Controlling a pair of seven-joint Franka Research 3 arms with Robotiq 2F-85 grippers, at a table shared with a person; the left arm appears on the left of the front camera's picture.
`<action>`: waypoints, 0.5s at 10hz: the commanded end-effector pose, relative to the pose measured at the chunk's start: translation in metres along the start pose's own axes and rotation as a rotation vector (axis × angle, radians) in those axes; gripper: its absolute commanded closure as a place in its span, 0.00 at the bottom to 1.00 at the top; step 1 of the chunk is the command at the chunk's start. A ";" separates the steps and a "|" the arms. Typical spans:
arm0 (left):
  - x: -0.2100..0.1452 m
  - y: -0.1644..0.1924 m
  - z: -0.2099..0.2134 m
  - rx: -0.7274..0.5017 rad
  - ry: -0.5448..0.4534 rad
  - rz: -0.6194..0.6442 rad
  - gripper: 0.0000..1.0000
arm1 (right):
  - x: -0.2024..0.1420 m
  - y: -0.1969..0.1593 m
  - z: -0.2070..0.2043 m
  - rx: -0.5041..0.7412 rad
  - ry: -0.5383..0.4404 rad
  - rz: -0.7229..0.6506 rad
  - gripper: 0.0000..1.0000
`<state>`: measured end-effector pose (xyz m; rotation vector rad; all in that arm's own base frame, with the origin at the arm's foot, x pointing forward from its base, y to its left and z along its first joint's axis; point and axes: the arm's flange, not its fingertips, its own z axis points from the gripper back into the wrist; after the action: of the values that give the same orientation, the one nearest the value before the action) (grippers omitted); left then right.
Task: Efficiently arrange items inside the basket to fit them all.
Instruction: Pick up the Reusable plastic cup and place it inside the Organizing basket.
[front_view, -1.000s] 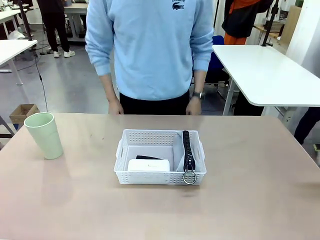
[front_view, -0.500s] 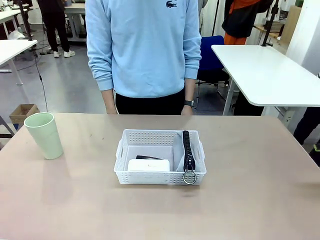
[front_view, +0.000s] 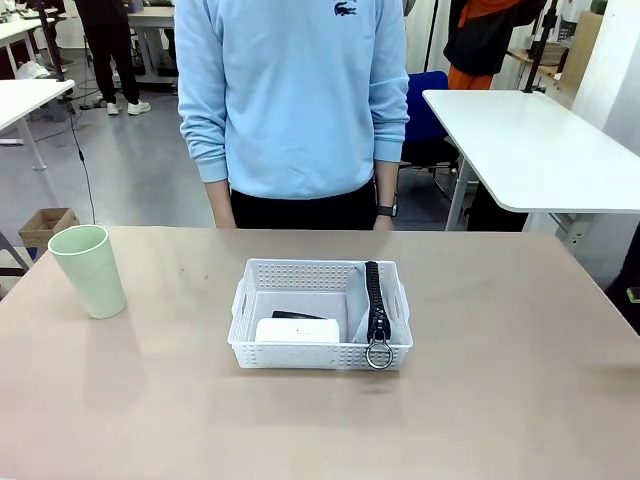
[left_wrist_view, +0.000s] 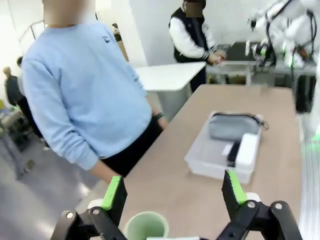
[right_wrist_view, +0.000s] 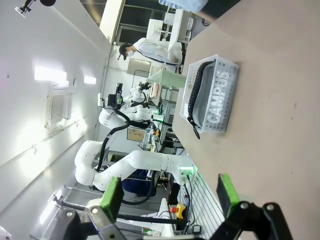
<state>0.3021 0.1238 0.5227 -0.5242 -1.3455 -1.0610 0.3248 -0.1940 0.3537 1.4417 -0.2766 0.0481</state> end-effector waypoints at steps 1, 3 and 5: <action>-0.032 -0.027 -0.023 0.169 0.024 -0.064 0.00 | -0.002 0.003 0.001 -0.016 0.006 -0.011 0.00; 0.000 0.000 0.000 0.000 0.000 0.000 0.00 | -0.002 0.003 0.001 -0.016 0.006 -0.011 0.00; 0.000 0.000 0.000 0.000 0.000 0.000 0.00 | -0.002 0.003 0.001 -0.016 0.006 -0.011 0.00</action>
<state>0.3073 0.1236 0.5201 -0.5069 -1.3633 -1.0602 0.3248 -0.1940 0.3537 1.4417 -0.2764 0.0482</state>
